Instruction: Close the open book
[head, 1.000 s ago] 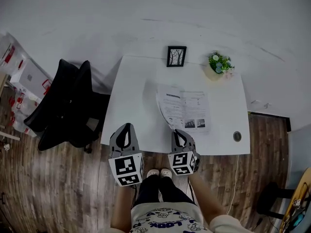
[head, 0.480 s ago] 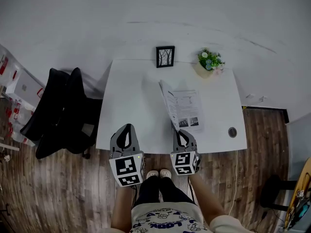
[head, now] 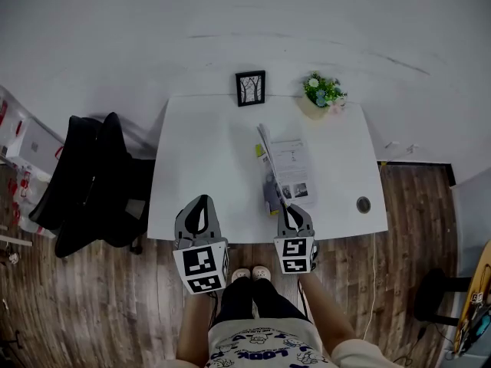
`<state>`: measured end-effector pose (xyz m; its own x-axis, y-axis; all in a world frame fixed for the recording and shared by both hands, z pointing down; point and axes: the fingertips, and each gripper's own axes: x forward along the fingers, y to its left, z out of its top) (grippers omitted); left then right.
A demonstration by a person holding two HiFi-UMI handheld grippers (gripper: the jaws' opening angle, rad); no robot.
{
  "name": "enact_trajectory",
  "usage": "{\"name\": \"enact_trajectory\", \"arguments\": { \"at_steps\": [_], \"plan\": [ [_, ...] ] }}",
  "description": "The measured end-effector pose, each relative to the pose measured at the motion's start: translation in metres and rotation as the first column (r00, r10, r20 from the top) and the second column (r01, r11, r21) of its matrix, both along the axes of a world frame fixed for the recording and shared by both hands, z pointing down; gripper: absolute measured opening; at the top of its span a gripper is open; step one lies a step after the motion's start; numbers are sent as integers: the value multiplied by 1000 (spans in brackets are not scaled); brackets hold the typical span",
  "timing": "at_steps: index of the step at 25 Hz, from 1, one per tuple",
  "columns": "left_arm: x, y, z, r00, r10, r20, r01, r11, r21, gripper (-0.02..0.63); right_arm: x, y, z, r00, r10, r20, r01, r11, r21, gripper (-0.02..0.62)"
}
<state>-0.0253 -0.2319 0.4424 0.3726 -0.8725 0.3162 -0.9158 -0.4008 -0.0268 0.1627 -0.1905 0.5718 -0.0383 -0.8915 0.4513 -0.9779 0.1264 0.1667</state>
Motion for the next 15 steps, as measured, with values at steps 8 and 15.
{"name": "enact_trajectory", "arguments": {
  "at_steps": [8, 15],
  "plan": [
    [20, -1, 6, 999, 37, 6, -37, 999, -14, 23, 32, 0, 15, 987, 120, 109, -117, 992, -41, 34],
    [34, -4, 10, 998, 57, 11, -57, 998, -22, 23, 47, 1, 32, 961, 204, 187, -190, 978, -87, 34]
  ]
}}
